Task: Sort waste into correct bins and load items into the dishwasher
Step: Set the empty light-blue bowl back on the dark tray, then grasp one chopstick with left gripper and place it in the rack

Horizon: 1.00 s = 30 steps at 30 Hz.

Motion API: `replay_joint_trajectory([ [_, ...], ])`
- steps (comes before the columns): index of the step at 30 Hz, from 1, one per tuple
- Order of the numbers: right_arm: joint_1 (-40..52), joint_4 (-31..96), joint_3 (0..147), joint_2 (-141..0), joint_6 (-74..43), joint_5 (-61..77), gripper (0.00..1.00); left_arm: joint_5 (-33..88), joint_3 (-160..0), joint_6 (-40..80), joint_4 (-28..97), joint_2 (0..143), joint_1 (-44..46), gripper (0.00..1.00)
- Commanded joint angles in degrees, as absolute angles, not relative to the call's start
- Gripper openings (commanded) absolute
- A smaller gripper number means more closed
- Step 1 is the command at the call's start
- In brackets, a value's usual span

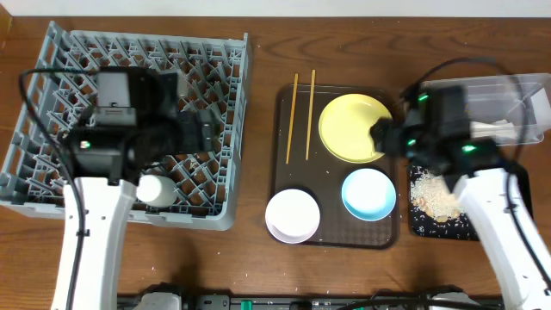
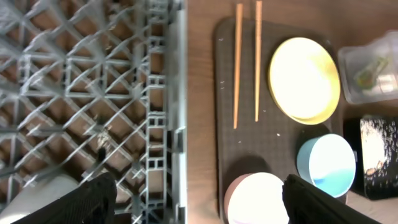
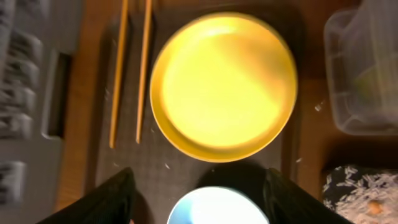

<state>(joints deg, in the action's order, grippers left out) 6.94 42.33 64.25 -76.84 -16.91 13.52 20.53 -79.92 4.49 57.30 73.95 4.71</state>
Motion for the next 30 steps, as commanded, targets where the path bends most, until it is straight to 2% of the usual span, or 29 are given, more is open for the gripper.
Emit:
replay_joint_trajectory([
  [1, 4.6, 45.4, 68.1, -76.1, -13.1, 22.0, 0.61, 15.4, -80.6, 5.8, 56.2, 74.6, 8.2, 0.86],
  [5, 5.3, 49.5, 70.2, -76.1, -9.1, 21.9, 0.64, 13.6, -80.6, 8.2, 52.9, 75.8, 12.1, 0.84],
  [8, 5.7, 50.4, 70.1, -76.2, -9.2, 21.2, 0.66, 13.6, -80.6, 8.5, 51.5, 77.6, 15.4, 0.73],
  [17, 5.4, 50.2, 70.1, -76.3, -11.4, 20.8, 0.68, 13.0, -80.6, 9.9, 53.5, 87.7, 27.5, 0.73],
  [19, 5.4, 50.2, 70.1, -76.3, -11.4, 20.8, 0.68, 13.0, -80.6, 10.5, 51.2, 90.5, 28.9, 0.73],
  [22, 5.4, 50.2, 70.1, -76.3, -11.4, 20.8, 0.68, 12.0, -80.6, 10.5, 45.6, 95.2, 30.5, 0.68],
  [27, 5.4, 50.2, 70.1, -76.6, -11.4, 20.8, 0.68, 2.8, -80.6, 10.6, 34.8, 102.3, 30.9, 0.59],
  [30, 5.6, 50.4, 70.1, -76.6, -11.6, 20.8, 0.68, -1.3, -80.6, 10.2, 27.8, 106.3, 30.9, 0.56],
])
